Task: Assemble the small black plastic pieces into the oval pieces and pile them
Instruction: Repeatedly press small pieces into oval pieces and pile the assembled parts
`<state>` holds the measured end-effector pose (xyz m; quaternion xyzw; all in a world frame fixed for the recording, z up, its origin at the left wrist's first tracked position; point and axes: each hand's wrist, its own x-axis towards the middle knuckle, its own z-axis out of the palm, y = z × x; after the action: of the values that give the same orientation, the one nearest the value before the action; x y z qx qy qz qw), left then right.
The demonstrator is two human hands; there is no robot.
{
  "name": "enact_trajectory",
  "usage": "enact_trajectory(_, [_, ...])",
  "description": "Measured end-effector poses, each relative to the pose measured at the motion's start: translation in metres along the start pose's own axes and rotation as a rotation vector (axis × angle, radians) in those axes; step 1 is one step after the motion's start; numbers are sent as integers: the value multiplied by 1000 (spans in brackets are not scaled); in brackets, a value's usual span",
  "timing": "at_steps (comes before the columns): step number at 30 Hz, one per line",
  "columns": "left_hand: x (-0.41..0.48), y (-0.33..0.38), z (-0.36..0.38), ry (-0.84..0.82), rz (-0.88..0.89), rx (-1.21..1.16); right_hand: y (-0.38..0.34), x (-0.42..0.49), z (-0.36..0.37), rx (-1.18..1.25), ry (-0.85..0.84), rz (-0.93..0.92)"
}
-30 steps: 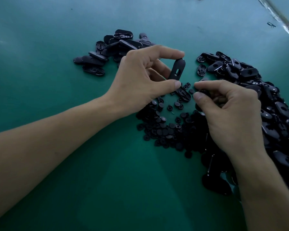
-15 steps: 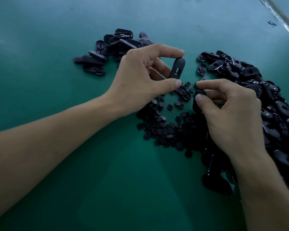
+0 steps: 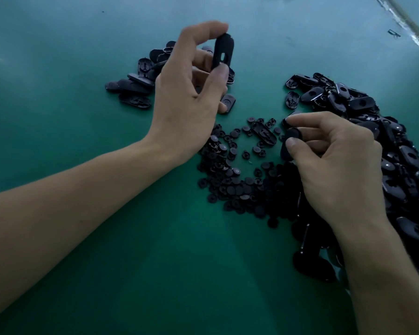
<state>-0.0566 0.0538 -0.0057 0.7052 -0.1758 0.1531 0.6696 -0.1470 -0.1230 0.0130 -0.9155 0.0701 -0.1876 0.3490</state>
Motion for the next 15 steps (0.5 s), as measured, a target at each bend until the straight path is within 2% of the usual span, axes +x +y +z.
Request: enact_trajectory(15, [3, -5, -1, 28, 1, 37, -2, -2, 2, -21, -106, 11])
